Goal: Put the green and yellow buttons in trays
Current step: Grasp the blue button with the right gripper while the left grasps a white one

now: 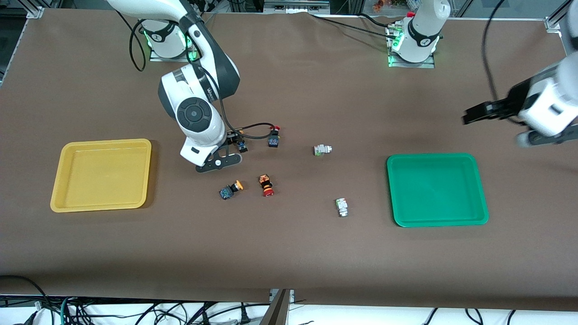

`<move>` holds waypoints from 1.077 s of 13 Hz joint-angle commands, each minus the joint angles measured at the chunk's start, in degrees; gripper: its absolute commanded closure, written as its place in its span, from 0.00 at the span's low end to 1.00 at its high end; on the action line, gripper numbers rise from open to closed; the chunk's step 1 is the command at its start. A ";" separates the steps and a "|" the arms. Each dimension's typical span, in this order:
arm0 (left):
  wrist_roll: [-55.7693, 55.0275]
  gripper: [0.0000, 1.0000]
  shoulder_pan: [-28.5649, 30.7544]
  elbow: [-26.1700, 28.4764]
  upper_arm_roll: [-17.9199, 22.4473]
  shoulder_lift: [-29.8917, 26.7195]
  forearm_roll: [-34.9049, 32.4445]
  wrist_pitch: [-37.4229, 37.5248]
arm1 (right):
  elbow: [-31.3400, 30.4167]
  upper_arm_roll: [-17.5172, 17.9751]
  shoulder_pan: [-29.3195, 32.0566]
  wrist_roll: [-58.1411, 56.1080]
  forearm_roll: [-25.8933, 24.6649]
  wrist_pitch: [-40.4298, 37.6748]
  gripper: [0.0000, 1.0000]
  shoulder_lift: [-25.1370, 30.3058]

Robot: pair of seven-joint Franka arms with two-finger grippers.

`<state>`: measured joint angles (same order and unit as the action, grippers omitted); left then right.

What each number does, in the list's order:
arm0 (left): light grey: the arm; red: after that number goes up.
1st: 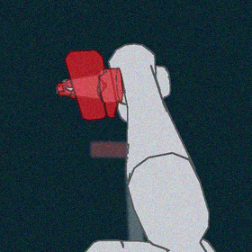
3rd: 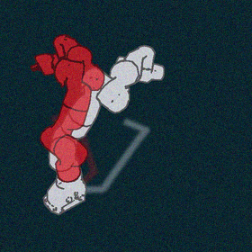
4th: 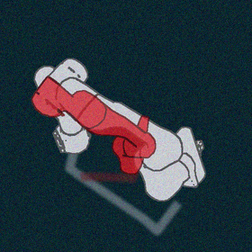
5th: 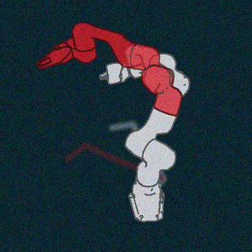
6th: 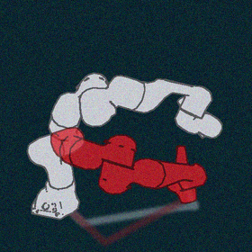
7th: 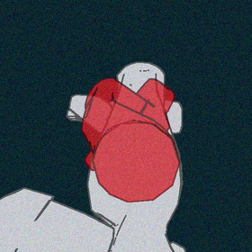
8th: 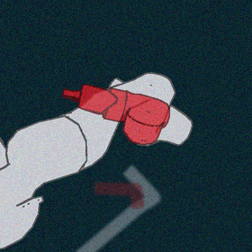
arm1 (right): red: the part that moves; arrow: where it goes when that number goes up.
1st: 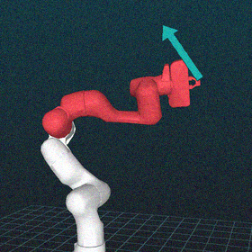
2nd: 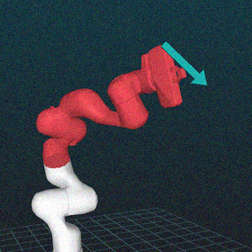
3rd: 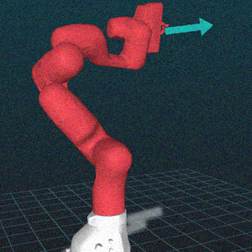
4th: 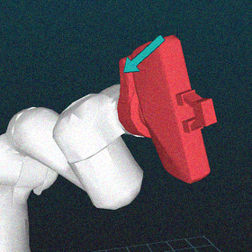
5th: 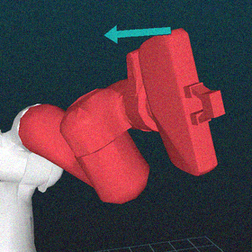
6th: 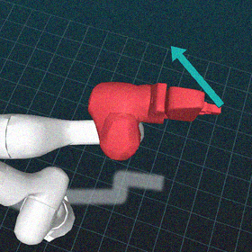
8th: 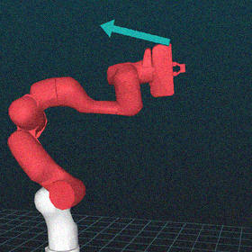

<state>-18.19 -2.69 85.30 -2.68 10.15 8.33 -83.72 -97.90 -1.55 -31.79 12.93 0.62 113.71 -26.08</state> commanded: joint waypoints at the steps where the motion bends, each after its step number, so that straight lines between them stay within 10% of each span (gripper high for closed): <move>1: -8.94 0.00 -5.28 -0.40 -1.71 4.33 1.34 -4.59 | -7.64 1.37 -0.11 0.43 2.70 8.43 0.00 1.64; 7: -22.15 0.00 -18.39 -0.40 -1.71 17.33 1.60 -21.46 | -13.46 2.25 -0.11 0.52 3.78 19.08 0.00 -0.81; 14: -13.15 0.00 -27.80 2.58 -1.80 27.02 1.42 -32.91 | -17.85 3.92 -0.20 3.06 3.69 28.23 0.11 -3.37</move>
<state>-37.46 -28.57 86.36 -5.35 37.13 9.16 -114.93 -114.56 1.90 -31.90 14.76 3.50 140.36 -29.92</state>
